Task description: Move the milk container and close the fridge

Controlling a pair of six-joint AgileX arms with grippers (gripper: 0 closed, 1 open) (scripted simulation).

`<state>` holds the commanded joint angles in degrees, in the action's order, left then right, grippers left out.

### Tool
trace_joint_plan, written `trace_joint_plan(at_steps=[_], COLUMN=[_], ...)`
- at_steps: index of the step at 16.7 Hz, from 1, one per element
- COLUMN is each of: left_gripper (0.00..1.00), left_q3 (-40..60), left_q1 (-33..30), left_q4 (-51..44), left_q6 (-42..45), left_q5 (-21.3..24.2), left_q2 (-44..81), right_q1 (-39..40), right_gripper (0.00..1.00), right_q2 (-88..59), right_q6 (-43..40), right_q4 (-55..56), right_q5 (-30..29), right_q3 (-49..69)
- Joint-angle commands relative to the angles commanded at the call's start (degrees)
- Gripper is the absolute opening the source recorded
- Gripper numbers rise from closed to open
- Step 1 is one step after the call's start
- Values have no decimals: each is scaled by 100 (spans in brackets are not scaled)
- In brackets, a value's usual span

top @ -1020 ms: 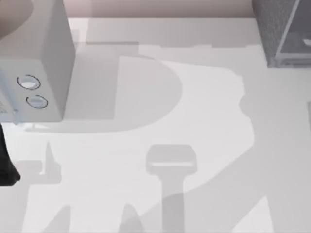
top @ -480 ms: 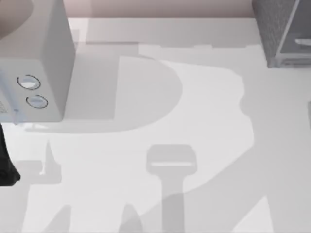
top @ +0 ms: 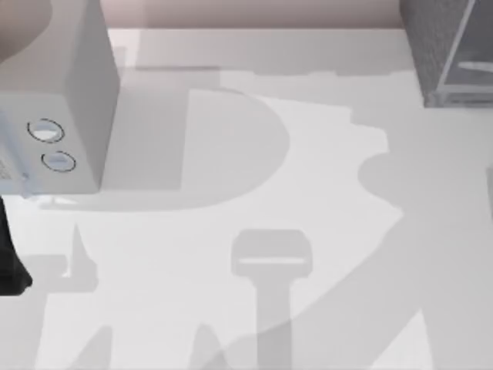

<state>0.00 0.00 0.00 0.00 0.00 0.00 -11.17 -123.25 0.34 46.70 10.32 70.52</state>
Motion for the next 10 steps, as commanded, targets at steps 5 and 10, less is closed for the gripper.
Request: trace_joint_plan(at_steps=[5, 10], left_gripper=[100, 100], left_q3=[0, 0], left_q1=[0, 0], left_q4=[0, 0], left_q6=[0, 0], left_q5=[0, 0], left_q2=[0, 0], right_q1=[57, 127], right_gripper=[100, 100], right_q2=[1804, 4473], right_q6=[97, 3], right_q4=[-592, -1571], right_q5=[-234, -626], right_q3=[-924, -2414])
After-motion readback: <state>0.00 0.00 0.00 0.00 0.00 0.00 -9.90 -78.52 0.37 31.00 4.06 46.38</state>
